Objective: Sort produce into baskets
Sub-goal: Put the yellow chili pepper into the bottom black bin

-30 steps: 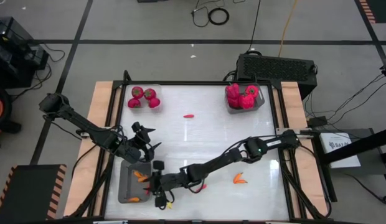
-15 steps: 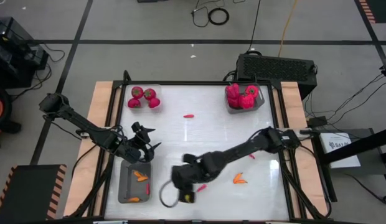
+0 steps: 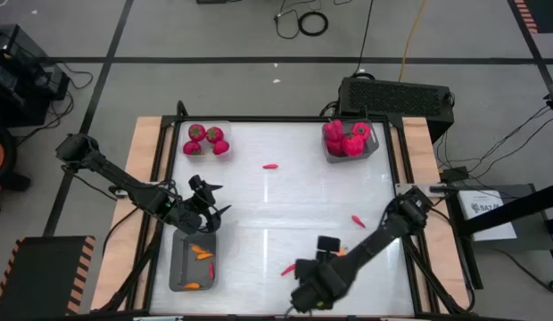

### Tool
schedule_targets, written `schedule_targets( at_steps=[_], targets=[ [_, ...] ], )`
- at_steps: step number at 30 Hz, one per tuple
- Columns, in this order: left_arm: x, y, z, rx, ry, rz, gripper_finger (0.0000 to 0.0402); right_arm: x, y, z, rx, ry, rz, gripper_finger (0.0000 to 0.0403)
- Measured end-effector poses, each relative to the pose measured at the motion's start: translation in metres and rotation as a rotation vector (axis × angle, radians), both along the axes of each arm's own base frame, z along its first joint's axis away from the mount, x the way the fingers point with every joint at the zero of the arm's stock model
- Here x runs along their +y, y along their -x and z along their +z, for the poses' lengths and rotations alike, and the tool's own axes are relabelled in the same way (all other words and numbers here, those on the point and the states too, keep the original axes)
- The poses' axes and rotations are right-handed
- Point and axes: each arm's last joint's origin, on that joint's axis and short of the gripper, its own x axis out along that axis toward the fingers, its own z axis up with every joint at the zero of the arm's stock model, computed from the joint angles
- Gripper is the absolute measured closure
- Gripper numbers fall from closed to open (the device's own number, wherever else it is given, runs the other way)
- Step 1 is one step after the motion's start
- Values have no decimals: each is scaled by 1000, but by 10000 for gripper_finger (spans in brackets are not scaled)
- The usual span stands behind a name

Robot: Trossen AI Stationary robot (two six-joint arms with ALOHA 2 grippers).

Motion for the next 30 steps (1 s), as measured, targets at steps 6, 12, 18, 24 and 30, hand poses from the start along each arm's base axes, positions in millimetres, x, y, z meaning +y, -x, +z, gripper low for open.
schedule_targets(
  at_steps=[6, 12, 18, 24, 30],
  targets=[
    [0, -1, 1, -12, 13, 4, 59, 5, 35, -6, 2, 87, -100, 250],
    [0, 0, 0, -13, 24, 12, 59, -15, 75, -12, -107, -16, -237, 259],
    [0, 0, 0, -17, 15, 19, 59, -39, 101, -26, -239, -189, -268, 263],
    [0, 0, 0, -18, 11, 22, 59, -53, 117, -58, -176, -223, -284, 264],
    [0, 0, 0, -17, 9, 23, 59, -57, 121, -79, -169, -226, -235, 264]
  ],
)
